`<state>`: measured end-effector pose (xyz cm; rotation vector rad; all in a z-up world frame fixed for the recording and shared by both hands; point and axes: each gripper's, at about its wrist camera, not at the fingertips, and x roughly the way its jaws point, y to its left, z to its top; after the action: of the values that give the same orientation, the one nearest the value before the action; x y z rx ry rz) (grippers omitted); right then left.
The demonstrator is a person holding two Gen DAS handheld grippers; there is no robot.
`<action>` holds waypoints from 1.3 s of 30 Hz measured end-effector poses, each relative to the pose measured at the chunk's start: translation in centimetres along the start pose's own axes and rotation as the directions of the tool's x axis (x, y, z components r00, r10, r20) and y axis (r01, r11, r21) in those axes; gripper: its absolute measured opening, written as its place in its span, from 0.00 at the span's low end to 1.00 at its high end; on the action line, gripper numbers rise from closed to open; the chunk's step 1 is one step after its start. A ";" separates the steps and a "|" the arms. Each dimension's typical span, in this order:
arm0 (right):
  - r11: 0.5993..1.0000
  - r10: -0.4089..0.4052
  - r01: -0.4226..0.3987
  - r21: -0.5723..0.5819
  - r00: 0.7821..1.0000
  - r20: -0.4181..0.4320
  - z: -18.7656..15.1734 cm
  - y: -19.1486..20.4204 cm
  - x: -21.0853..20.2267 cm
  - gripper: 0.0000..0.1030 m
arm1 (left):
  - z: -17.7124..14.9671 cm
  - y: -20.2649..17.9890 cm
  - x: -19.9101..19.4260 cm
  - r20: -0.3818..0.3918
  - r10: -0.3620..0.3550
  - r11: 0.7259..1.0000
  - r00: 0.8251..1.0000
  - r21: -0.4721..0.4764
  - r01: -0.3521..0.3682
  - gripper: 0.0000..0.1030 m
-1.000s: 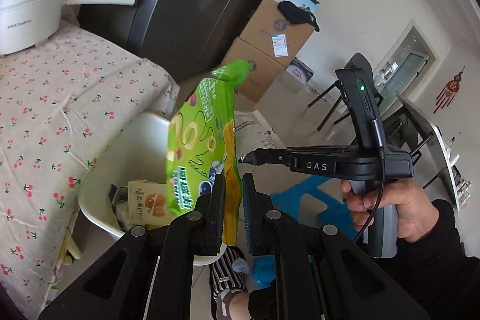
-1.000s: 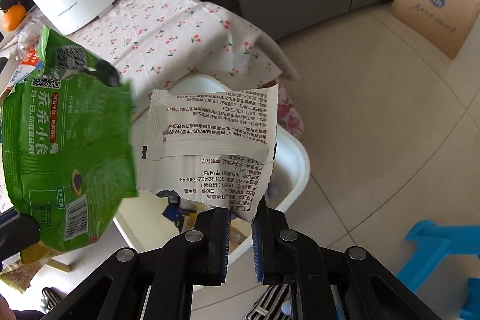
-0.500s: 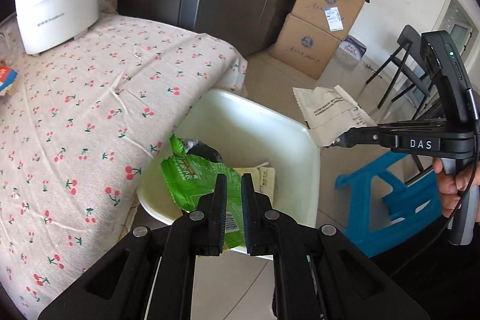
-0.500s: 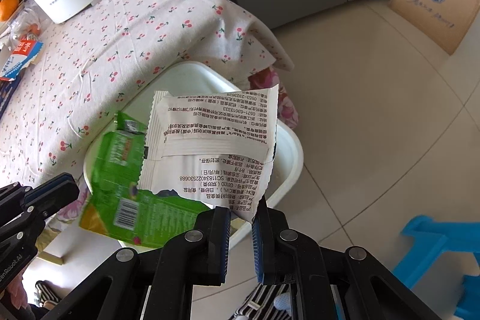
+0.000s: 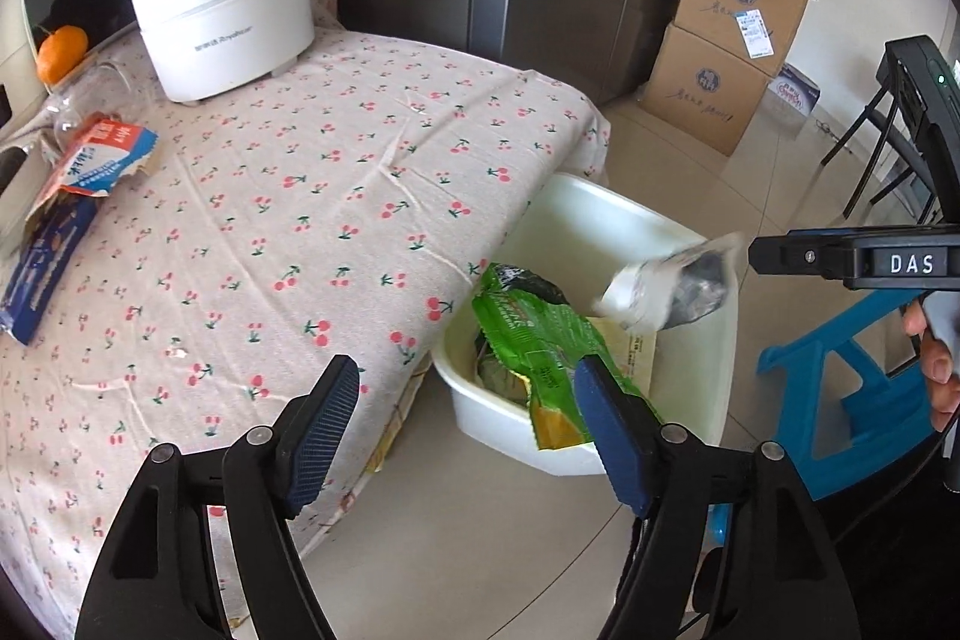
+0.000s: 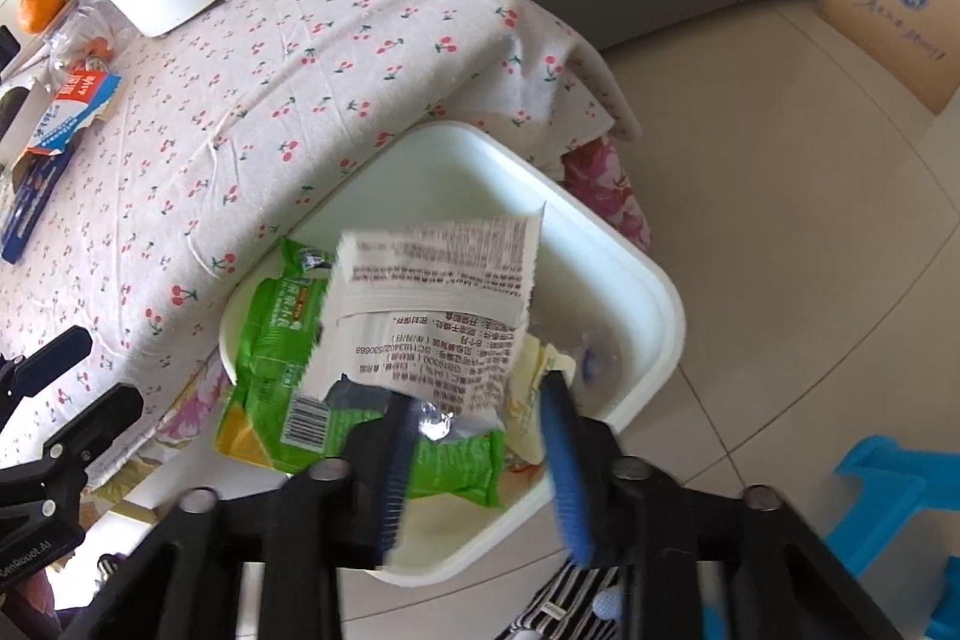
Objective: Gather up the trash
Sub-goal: 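Open the right gripper to drop the white wrapper into the bin, then move both grippers back over the table toward the paper carton and tissue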
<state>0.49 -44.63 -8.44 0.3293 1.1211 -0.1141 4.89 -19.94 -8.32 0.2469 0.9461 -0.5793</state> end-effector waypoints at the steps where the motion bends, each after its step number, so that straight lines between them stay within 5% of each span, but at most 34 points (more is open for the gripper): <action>1: 1.000 0.001 -0.001 0.003 1.000 0.009 0.1 0.3 -0.1 0.67 | -0.2 0.3 -0.3 0.000 0.013 1.000 1.000 0.000 -0.013 0.79; 11: 0.998 0.015 -0.013 -0.059 0.999 0.042 1.0 5.6 -0.4 0.72 | -2.2 5.2 -3.6 -0.004 0.112 0.992 0.994 -0.066 -0.112 0.96; 21: 0.988 0.040 -0.027 -0.155 0.996 0.081 0.8 12.2 -1.8 0.78 | -5.8 10.7 -9.1 0.020 0.225 0.963 0.974 -0.156 -0.219 1.00; 27: 0.975 0.046 -0.025 -0.222 0.995 0.091 0.2 16.9 -4.2 0.79 | -8.8 15.2 -13.4 -0.002 0.276 0.929 0.961 -0.255 -0.267 1.00; 32: 0.954 0.084 -0.033 -0.298 0.984 0.160 0.6 21.3 -6.3 0.92 | -9.0 20.0 -15.1 -0.008 0.313 0.906 0.950 -0.297 -0.301 1.00; 39: 0.935 0.107 -0.024 -0.353 0.970 0.219 3.0 28.4 -2.5 0.93 | -7.8 29.0 -14.3 -0.002 0.354 0.844 0.935 -0.431 -0.320 1.00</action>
<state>9.16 -18.92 0.73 0.0326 0.8727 0.1043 9.56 12.46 -2.44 -0.0070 0.9029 -0.0459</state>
